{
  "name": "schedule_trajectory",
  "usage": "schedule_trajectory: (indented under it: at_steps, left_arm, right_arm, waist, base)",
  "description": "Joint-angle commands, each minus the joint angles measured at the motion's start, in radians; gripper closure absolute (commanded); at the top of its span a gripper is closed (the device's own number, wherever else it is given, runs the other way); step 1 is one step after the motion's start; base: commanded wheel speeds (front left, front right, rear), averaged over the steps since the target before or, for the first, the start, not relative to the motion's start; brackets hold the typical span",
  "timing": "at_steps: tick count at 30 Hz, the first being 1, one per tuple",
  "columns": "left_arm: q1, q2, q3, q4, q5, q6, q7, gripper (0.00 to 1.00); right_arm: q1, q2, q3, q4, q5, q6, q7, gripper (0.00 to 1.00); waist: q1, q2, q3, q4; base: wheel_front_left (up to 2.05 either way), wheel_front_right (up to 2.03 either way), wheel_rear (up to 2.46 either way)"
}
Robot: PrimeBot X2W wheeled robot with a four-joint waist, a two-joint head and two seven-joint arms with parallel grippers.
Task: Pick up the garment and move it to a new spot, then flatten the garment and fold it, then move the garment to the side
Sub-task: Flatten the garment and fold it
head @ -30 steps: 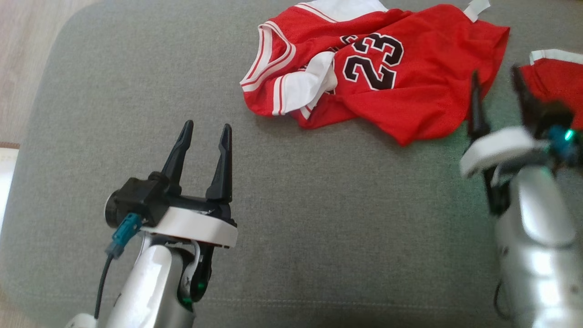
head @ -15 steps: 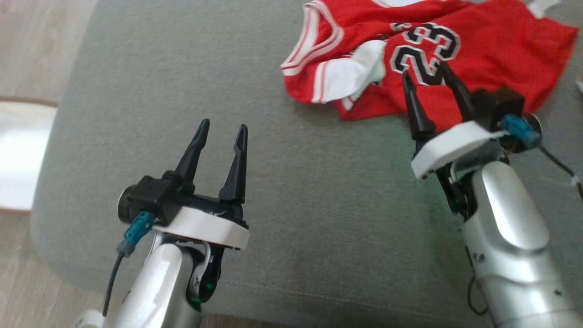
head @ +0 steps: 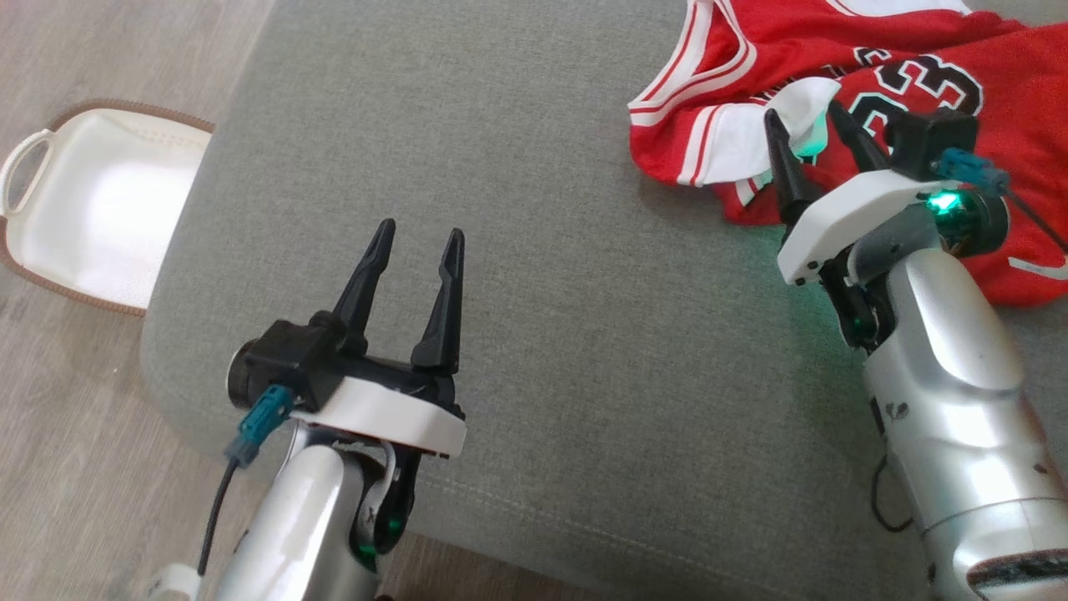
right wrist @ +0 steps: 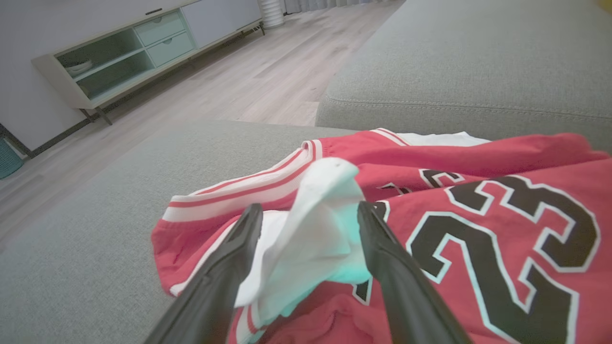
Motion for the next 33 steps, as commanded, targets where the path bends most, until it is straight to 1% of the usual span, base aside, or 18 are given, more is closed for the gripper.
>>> schedule_trajectory:
  at_steps: [1,2,6,10,19,23,24,25,29,33]
  left_arm:
    - [-0.024,0.009,0.025,-0.031,-0.013,0.006,-0.005,0.00]
    - [-0.024,0.009,0.024,-0.031,-0.014,0.008,-0.005,0.00]
    - [-0.023,0.009,0.025,-0.033,-0.018,0.015,-0.005,0.00]
    - [-0.018,0.009,0.034,-0.031,-0.018,0.019,-0.005,0.00]
    - [-0.003,0.009,0.033,-0.021,-0.020,0.020,-0.005,0.00]
    - [0.009,0.009,0.035,-0.019,-0.018,0.019,-0.005,0.00]
    - [0.013,0.009,0.038,-0.019,-0.016,0.019,-0.005,0.00]
    - [0.017,0.009,0.041,-0.019,-0.015,0.018,-0.005,0.00]
    - [0.029,0.009,0.052,-0.018,-0.009,0.018,-0.005,0.00]
    - [0.038,0.009,0.065,-0.016,0.000,0.017,-0.005,0.00]
  right_arm:
    - [-0.043,0.012,0.008,-0.010,0.005,0.003,-0.010,0.48]
    - [-0.049,0.015,0.009,0.000,0.008,0.003,-0.016,1.00]
    - [-0.066,0.027,0.052,0.009,0.031,0.003,-0.038,1.00]
    - [-0.057,0.039,0.129,-0.037,0.088,0.003,-0.048,1.00]
    - [0.017,0.043,0.397,-0.213,0.268,0.003,0.003,1.00]
    - [0.032,0.043,0.494,-0.249,0.315,0.003,0.014,1.00]
    - [0.034,0.043,0.521,-0.256,0.326,0.003,0.013,0.71]
    - [0.037,0.043,0.551,-0.263,0.342,0.003,0.013,0.00]
    - [0.041,0.043,0.630,-0.267,0.384,0.003,0.015,0.00]
    - [0.028,0.043,0.638,-0.235,0.354,0.003,0.016,0.00]
  waist:
    - [0.0000,0.0000,-0.001,0.007]
    - [0.0000,0.0000,-0.002,0.009]
    - [0.0000,0.0000,-0.007,0.006]
    - [0.0000,0.0000,-0.027,-0.010]
    - [0.0000,0.0000,-0.086,-0.028]
    - [0.0000,0.0000,-0.105,-0.025]
    - [0.0000,0.0000,-0.108,-0.025]
    - [0.0000,0.0000,-0.110,-0.025]
    - [0.0000,0.0000,-0.120,-0.033]
    - [0.0000,0.0000,-0.131,-0.057]
  base:
    - [0.00,0.00,0.00]
    - [0.00,0.00,0.00]
    - [0.00,0.00,0.00]
    - [0.00,0.00,0.00]
    - [0.00,0.00,0.00]
    - [0.00,0.00,0.00]
    - [0.00,0.00,0.00]
    - [0.00,0.00,0.00]
    - [0.00,0.00,0.00]
    - [0.00,0.00,0.00]
